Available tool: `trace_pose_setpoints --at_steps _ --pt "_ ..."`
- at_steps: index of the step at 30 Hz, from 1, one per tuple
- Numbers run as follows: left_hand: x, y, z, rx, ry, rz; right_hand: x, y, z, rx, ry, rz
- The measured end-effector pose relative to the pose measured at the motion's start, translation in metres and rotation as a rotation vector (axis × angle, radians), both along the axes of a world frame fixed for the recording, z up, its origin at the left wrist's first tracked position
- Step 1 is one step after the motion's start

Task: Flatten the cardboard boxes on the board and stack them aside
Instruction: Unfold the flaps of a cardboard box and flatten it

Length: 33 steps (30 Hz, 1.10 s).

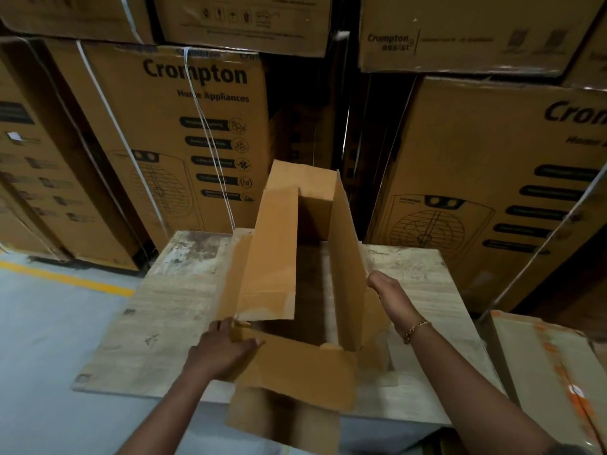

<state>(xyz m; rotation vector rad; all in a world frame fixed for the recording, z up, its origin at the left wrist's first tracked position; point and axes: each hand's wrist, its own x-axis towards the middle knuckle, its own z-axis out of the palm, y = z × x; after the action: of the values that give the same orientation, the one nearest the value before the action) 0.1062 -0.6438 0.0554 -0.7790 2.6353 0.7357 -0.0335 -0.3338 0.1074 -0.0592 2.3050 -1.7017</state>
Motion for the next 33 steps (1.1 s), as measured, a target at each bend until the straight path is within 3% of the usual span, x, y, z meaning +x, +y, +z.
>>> trace_pose_setpoints --at_steps 4,6,10,13,19,23,27,33 --pt "-0.039 -0.013 -0.008 0.047 -0.198 -0.144 0.01 0.015 0.004 0.201 0.007 0.074" --pt "-0.052 -0.017 -0.009 0.072 -0.202 -0.185 0.018 0.019 0.002 0.263 -0.015 0.071" --pt "-0.069 -0.016 -0.01 0.218 0.039 -0.108 0.027 0.02 -0.006 0.22 -0.066 -0.051" --pt "-0.075 -0.012 -0.01 0.087 0.123 -0.134 0.03 0.016 -0.003 0.258 -0.066 -0.085" --pt "-0.075 -0.02 -0.021 0.034 0.278 -0.105 0.034 0.0 0.006 0.289 -0.025 -0.098" --pt "-0.065 -0.044 -0.005 0.33 0.46 0.211 0.034 -0.012 0.005 0.243 0.016 -0.087" --pt "-0.053 -0.063 0.037 0.443 0.633 0.342 0.037 -0.038 -0.003 0.095 0.024 -0.106" --pt "-0.018 -0.059 0.113 0.343 0.875 0.1 0.036 -0.058 -0.044 -0.146 -0.109 -0.189"
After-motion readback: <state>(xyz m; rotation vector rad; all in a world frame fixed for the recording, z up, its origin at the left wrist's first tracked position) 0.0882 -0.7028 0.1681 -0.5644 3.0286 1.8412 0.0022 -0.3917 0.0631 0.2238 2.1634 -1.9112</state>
